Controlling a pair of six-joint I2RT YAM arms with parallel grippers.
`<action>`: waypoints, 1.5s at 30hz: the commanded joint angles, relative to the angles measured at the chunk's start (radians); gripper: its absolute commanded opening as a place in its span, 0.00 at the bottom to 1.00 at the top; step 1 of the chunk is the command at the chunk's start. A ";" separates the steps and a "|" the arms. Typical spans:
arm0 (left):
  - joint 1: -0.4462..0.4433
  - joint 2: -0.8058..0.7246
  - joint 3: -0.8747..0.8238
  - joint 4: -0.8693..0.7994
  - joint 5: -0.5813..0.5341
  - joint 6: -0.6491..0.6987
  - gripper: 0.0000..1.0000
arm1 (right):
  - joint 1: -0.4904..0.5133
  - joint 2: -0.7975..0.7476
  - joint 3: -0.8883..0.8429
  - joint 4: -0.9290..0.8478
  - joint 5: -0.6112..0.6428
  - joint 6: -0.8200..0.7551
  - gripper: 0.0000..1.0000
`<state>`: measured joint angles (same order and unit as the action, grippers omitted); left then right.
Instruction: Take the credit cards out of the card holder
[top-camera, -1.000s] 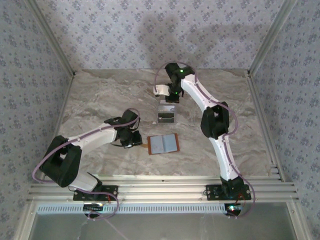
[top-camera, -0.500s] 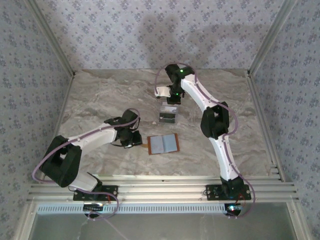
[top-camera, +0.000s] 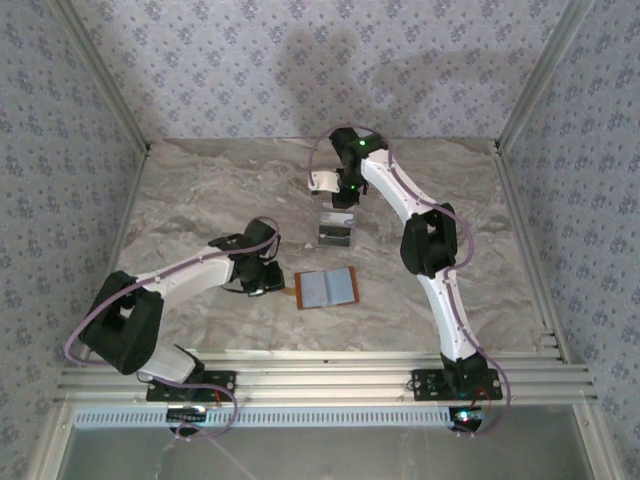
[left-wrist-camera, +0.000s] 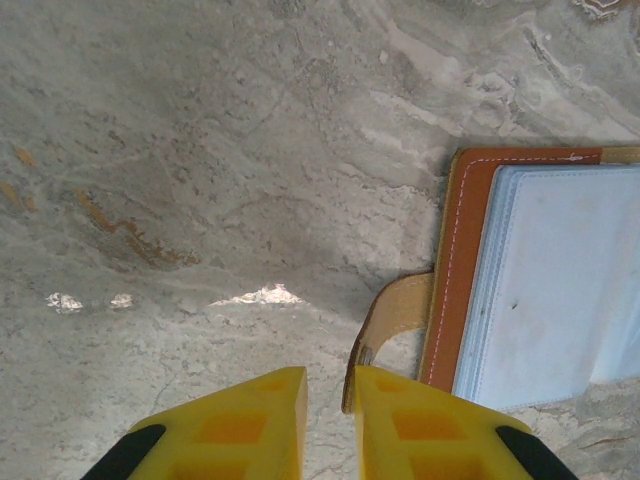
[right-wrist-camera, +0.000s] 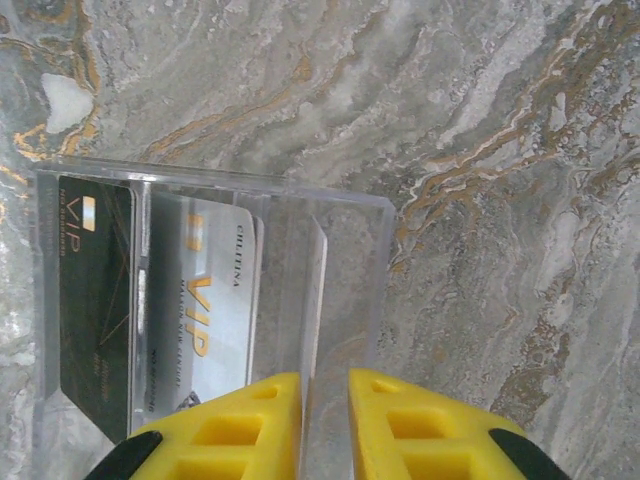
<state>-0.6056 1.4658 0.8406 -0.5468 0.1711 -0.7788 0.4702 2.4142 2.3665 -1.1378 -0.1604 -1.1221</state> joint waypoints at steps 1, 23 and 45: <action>0.005 -0.013 0.021 -0.016 0.012 0.001 0.21 | -0.001 -0.005 0.028 0.018 0.028 0.014 0.23; 0.006 -0.015 0.031 -0.024 0.009 0.003 0.21 | -0.012 -0.084 -0.118 0.211 0.079 0.065 0.36; 0.006 0.044 0.109 0.010 0.028 0.032 0.20 | 0.008 -0.470 -0.518 0.385 -0.018 0.748 0.39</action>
<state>-0.6056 1.4906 0.9188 -0.5449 0.1757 -0.7673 0.4660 2.0293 1.9297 -0.7910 -0.1471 -0.6159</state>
